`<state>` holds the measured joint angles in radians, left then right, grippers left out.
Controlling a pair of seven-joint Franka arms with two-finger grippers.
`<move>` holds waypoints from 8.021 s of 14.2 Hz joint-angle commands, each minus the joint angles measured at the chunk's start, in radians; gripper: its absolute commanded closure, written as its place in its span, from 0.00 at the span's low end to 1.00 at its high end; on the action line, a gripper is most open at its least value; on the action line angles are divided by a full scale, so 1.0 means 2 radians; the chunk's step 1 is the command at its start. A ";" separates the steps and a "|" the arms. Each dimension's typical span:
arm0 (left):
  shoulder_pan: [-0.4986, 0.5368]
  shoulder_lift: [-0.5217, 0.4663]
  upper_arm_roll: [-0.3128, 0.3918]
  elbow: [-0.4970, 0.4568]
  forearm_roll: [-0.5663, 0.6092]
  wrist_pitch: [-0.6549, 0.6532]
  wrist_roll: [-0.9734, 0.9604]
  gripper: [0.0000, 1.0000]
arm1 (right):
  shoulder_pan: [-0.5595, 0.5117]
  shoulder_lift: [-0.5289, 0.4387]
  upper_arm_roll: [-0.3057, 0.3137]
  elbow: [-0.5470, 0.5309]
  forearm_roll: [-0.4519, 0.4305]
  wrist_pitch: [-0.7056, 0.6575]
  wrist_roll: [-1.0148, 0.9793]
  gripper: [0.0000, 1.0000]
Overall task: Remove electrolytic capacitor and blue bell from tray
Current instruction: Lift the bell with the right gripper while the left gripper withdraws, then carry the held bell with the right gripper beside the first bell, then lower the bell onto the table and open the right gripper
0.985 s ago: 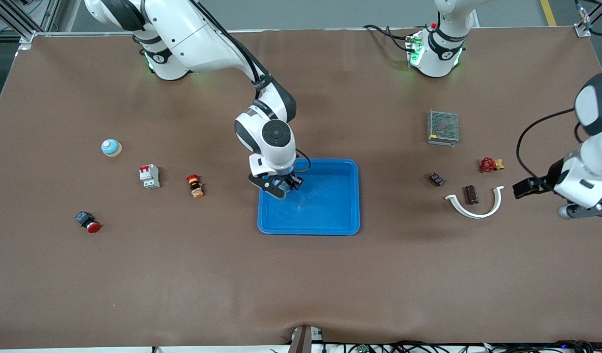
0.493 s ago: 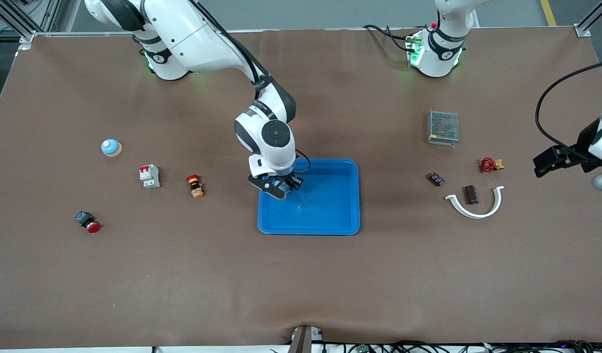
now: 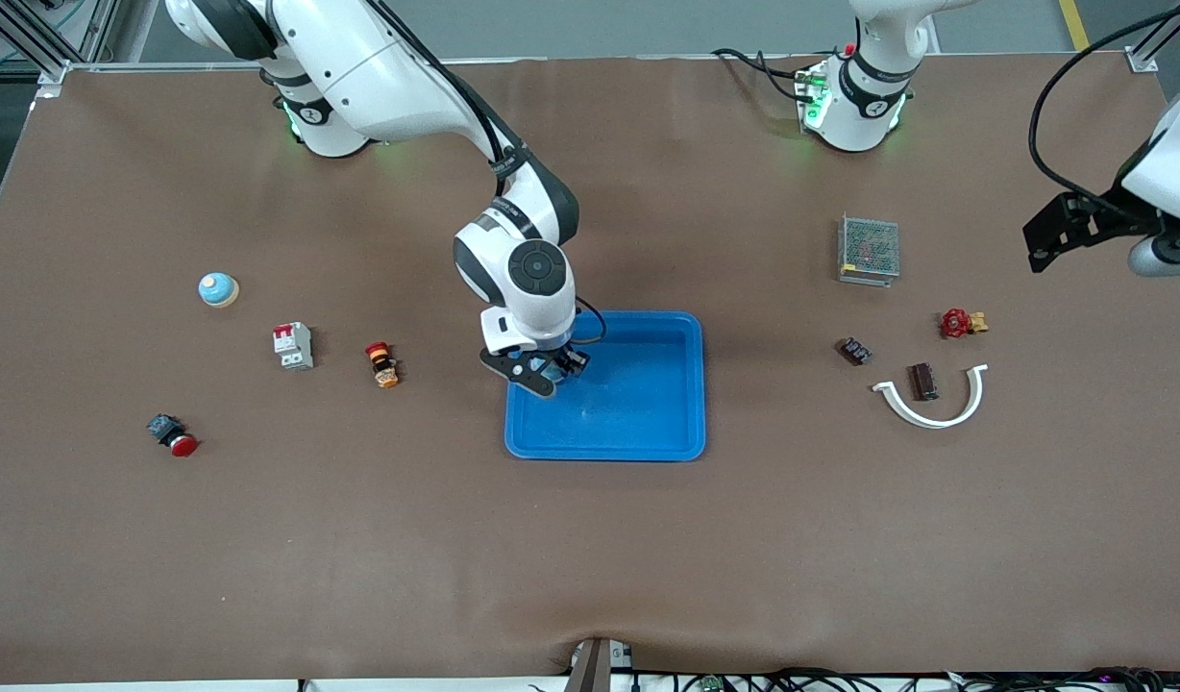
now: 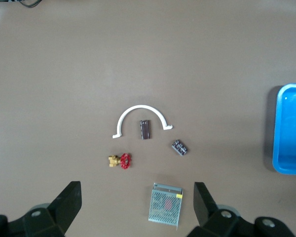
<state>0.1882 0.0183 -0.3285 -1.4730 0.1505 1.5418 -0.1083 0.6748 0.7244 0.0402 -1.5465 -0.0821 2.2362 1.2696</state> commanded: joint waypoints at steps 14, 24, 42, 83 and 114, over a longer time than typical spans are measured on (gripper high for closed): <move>-0.088 -0.027 0.128 -0.014 -0.061 -0.029 0.000 0.00 | -0.156 -0.105 -0.002 0.022 0.037 -0.165 -0.341 1.00; -0.089 -0.018 0.124 -0.014 -0.059 -0.026 0.000 0.00 | -0.290 -0.184 -0.001 -0.129 0.017 -0.069 -0.571 1.00; -0.091 -0.017 0.124 -0.015 -0.059 -0.026 0.000 0.00 | -0.471 -0.239 -0.001 -0.347 -0.026 0.180 -0.820 1.00; -0.087 -0.021 0.117 -0.018 -0.062 -0.039 -0.003 0.00 | -0.556 -0.193 0.001 -0.426 -0.022 0.269 -0.873 1.00; -0.091 -0.014 0.117 -0.030 -0.062 -0.014 -0.003 0.00 | -0.372 -0.238 0.016 -0.209 0.050 0.000 -0.597 0.00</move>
<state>0.0049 0.0027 -0.0912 -1.5209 0.0424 1.5010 -0.1089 -0.1287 0.2402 0.0807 -2.0019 0.0146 2.2525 -0.0428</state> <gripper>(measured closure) 0.000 0.000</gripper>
